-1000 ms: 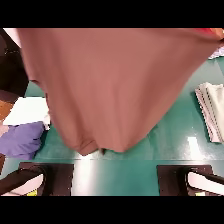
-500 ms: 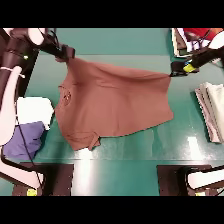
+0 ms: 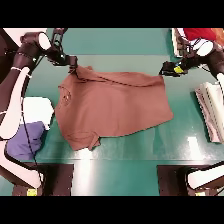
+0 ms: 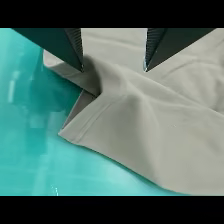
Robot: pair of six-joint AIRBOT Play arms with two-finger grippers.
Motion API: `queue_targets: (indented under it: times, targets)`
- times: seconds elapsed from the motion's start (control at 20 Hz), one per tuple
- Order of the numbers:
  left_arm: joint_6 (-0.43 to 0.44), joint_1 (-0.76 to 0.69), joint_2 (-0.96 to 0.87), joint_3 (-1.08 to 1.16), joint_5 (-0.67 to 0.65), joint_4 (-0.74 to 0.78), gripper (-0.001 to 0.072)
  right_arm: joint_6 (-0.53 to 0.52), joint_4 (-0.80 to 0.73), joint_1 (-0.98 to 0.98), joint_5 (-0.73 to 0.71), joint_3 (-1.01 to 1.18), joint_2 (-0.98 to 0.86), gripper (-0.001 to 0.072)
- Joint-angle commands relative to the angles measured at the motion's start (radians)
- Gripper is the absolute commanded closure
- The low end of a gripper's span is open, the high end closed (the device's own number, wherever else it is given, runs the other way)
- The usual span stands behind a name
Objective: Fold the shirts.
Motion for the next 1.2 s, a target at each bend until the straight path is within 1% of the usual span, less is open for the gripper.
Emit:
queue_targets:
  times: [0.0, 0.1, 0.2, 0.3, 0.45, 0.65, 0.75, 0.85, 1.0, 1.15]
  targets:
    - [-0.019, 0.052, 0.075, 0.003, -0.131, -0.006, 0.0064, -0.072, 0.122, -0.062, 0.146, -0.002, 0.031, 0.0275]
    - [-0.016, 0.111, 0.168, -0.056, -0.171, -0.084, 0.0064, -0.122, 0.165, -0.1, 0.211, -0.061, 0.095, 0.0276]
    - [-0.011, 0.152, 0.285, -0.198, -0.188, -0.117, 0.0063, -0.143, 0.163, -0.124, 0.206, -0.18, 0.185, 0.0275]
    - [0.004, 0.173, 0.421, -0.399, -0.189, -0.117, 0.0063, -0.155, 0.164, -0.143, 0.204, -0.322, 0.28, 0.0276]
    - [0.003, 0.178, 0.628, -0.735, -0.185, -0.123, 0.0063, -0.181, 0.164, -0.144, 0.166, -0.515, 0.42, 0.0276]
    - [-0.025, 0.178, 0.832, -1.107, -0.177, -0.211, 0.0063, -0.181, 0.164, -0.143, 0.128, -0.653, 0.557, 0.0276]
    - [-0.032, 0.178, 0.876, -1.231, -0.154, -0.265, 0.0063, -0.182, 0.164, -0.144, 0.13, -0.684, 0.603, 0.0275]
    - [-0.034, 0.178, 0.879, -1.315, -0.121, -0.294, 0.0063, -0.182, 0.163, -0.143, 0.132, -0.689, 0.636, 0.0276]
    - [-0.061, 0.178, 0.878, -1.399, -0.033, -0.319, 0.0063, -0.182, 0.164, -0.143, 0.132, -0.689, 0.669, 0.0275]
    - [-0.077, 0.178, 0.878, -1.447, 0.075, -0.402, 0.0063, -0.182, 0.164, -0.143, 0.132, -0.69, 0.693, 0.0276]
